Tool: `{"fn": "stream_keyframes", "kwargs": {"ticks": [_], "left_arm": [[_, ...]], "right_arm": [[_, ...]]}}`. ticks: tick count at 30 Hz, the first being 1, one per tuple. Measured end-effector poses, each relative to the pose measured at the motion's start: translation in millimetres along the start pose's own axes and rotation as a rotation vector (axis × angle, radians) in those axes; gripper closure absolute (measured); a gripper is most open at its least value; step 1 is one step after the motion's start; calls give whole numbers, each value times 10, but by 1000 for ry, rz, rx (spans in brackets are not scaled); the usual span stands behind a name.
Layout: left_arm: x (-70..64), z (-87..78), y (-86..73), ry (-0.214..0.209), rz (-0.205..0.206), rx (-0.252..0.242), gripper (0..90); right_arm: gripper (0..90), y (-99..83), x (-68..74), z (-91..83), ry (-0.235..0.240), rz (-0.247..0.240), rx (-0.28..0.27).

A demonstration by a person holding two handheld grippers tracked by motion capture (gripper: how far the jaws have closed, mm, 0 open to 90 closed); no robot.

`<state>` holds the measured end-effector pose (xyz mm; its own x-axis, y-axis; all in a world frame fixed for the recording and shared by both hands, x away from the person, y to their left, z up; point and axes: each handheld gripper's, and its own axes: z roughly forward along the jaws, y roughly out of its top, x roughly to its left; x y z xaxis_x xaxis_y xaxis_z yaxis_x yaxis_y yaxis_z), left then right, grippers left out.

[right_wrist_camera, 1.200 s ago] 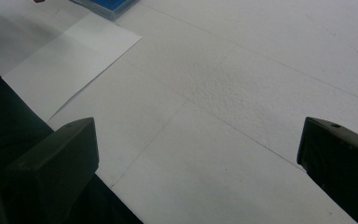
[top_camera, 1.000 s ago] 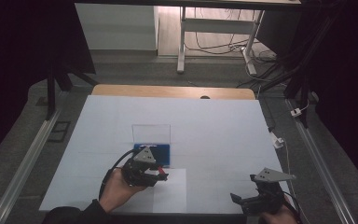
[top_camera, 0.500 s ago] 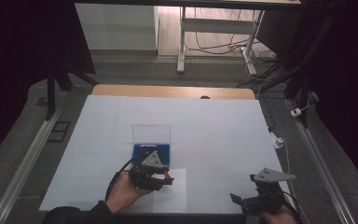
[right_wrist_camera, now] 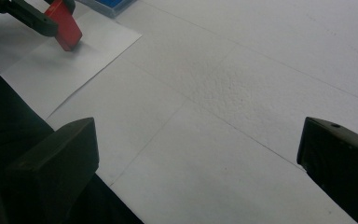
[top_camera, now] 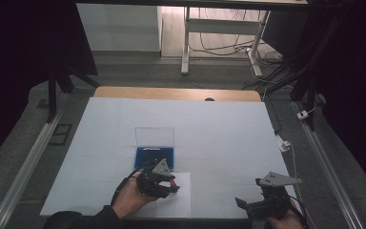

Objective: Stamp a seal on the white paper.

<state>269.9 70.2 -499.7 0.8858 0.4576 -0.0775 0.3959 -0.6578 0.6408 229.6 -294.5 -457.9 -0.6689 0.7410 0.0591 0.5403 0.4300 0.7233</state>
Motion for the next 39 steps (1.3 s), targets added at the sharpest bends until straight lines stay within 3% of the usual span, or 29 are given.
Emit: {"fn": "stream_keyframes", "kwargs": {"ticks": [10,14,23,30,37,39], "left_arm": [[-13,66,-18,15,19,23,581],[-60,76,-26,43,42,21,583],[-54,82,-48,38,32,12,588],[-102,85,-53,68,46,14,589],[-9,81,-34,11,10,23,588],[27,81,-43,-11,-16,13,589]], "right_arm": [[0,1,2,0,0,-3,2],[0,1,2,0,0,-2,3],[0,3,8,3,0,-10,8],[0,4,14,8,-1,-11,10],[0,4,15,4,-2,-12,11],[0,3,13,6,-1,-11,10]]}}
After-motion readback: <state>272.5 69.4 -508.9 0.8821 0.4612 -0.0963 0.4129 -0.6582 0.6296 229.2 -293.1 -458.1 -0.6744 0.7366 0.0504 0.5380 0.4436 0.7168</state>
